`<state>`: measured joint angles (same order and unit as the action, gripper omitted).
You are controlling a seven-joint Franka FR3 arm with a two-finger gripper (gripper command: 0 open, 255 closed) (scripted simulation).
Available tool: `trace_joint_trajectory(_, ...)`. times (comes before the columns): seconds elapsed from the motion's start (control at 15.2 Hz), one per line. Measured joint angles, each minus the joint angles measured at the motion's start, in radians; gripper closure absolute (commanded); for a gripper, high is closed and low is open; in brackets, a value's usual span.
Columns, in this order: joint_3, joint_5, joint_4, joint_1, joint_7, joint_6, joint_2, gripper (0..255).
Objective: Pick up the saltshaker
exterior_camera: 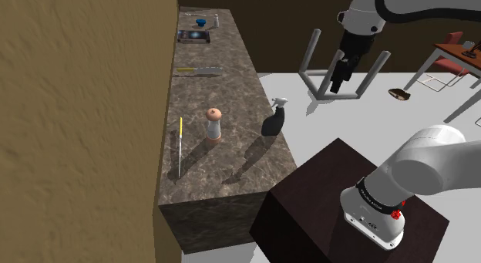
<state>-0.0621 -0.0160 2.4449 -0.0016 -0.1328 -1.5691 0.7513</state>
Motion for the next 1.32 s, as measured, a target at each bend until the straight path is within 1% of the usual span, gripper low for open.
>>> trace_joint_trajectory(0.13,-0.004,0.001,-0.002,0.001,0.003,-0.012,-0.014,0)
trace_joint_trajectory(0.33,-0.035,0.014,-0.027,0.011,0.032,-0.072,-0.106,0)
trace_joint_trajectory(0.46,-0.058,0.020,-0.056,0.016,0.055,-0.121,-0.186,0)
trace_joint_trajectory(0.79,-0.118,0.024,-0.135,0.031,0.118,-0.211,-0.365,0)
trace_joint_trajectory(1.19,-0.174,-0.008,-0.266,0.045,0.193,-0.294,-0.595,0)
trace_joint_trajectory(1.32,-0.190,-0.028,-0.338,0.052,0.222,-0.303,-0.683,0)
